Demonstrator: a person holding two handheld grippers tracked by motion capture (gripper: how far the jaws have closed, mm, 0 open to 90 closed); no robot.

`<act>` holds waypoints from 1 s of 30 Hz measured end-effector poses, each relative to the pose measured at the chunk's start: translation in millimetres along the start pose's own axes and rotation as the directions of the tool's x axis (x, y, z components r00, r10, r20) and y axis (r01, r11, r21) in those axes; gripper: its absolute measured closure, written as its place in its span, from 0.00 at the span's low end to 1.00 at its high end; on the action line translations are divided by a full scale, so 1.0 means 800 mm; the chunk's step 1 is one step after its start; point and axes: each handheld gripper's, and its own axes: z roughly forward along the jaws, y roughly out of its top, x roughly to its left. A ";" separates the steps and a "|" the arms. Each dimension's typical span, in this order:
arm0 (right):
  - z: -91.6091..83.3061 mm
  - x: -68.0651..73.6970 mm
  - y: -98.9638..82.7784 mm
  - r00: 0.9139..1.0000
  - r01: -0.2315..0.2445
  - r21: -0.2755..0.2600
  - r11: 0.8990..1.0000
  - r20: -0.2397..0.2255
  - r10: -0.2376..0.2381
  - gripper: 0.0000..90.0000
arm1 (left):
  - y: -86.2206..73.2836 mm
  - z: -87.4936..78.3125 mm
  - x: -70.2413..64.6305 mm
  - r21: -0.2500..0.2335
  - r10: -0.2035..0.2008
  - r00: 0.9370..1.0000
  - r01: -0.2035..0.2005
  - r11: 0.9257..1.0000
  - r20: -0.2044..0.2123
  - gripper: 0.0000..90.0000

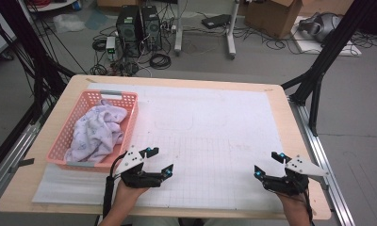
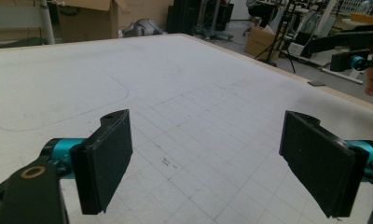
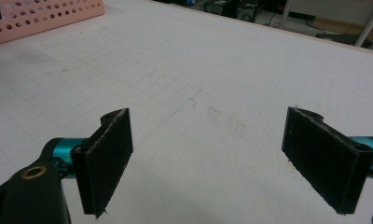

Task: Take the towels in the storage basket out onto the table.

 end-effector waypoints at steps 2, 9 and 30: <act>0.000 0.000 0.000 1.000 -0.001 0.001 1.000 0.000 0.001 0.17 | 0.000 0.000 0.001 0.000 0.002 1.000 -0.002 1.000 0.002 0.20; -0.001 0.000 -0.001 1.000 -0.001 0.001 1.000 0.005 0.001 0.17 | 0.000 0.003 0.000 0.008 0.002 1.000 -0.002 1.000 0.009 0.20; 0.000 0.001 -0.002 1.000 -0.005 0.007 1.000 -0.001 0.005 0.17 | 0.011 -0.005 0.002 -0.025 0.007 1.000 -0.007 1.000 -0.003 0.20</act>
